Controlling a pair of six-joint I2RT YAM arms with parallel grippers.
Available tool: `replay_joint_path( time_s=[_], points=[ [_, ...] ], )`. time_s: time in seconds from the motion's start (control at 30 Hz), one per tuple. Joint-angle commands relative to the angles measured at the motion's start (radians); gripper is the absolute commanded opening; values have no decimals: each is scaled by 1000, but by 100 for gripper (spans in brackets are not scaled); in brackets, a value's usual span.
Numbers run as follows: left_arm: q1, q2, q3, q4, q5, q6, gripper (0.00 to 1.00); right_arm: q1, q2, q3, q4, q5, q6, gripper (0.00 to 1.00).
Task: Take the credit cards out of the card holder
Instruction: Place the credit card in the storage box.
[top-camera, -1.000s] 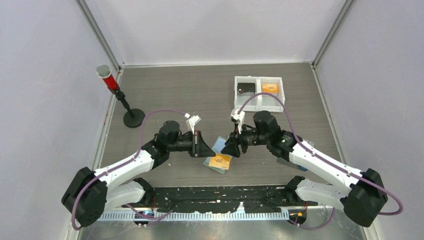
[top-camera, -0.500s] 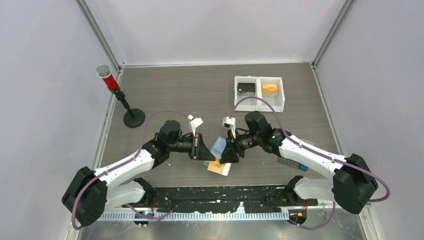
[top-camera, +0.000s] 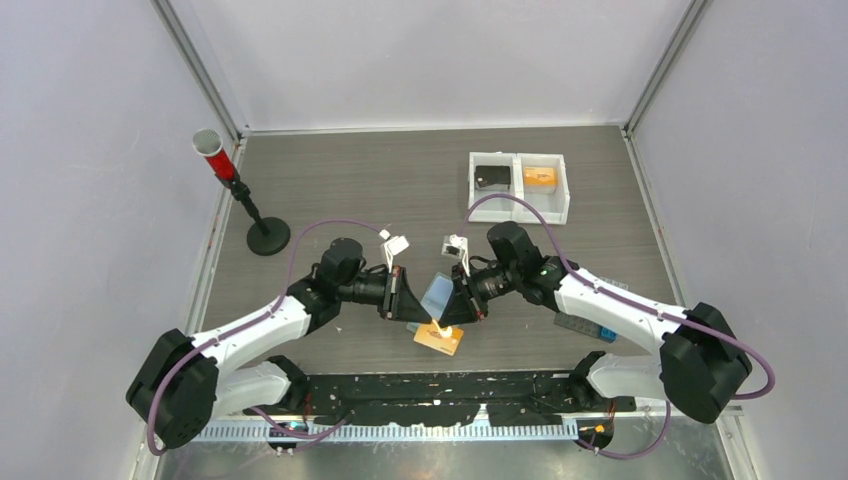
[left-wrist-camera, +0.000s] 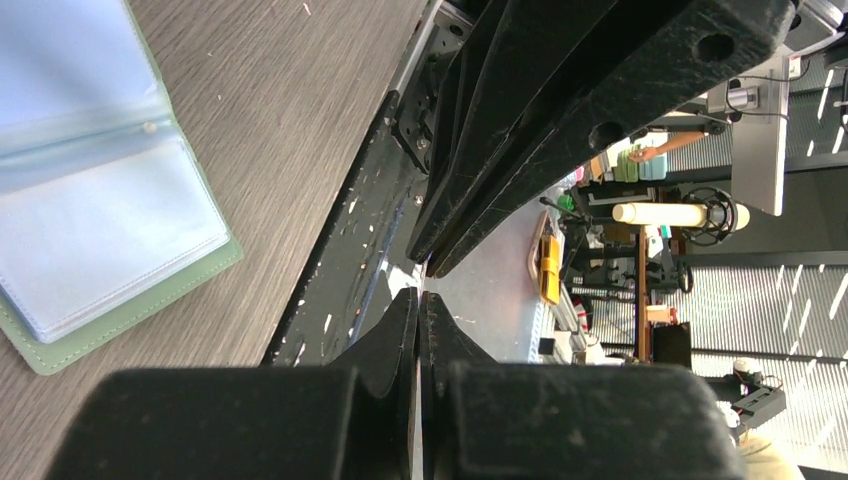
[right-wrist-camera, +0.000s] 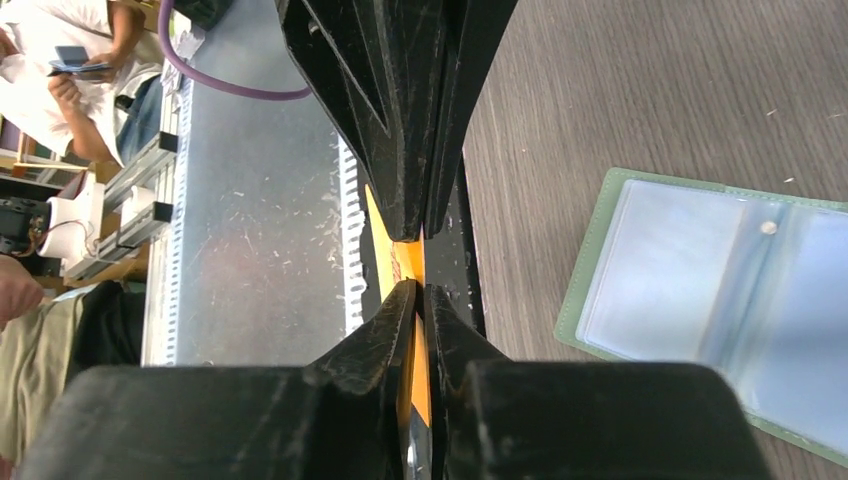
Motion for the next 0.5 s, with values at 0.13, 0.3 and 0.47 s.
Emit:
replay_joint_path(
  time_s=[0.13,0.3,0.47],
  points=[
    [2,-12,85,-69,-3,80,8,48,14,31,76,-70,53,5],
    [3,-55,137,-225,-97,153,38,51,-28,29,101,21,129,5],
    [3,-102,211,-406,-216,223,99,30,-59,30,108,107,177,5]
  ],
)
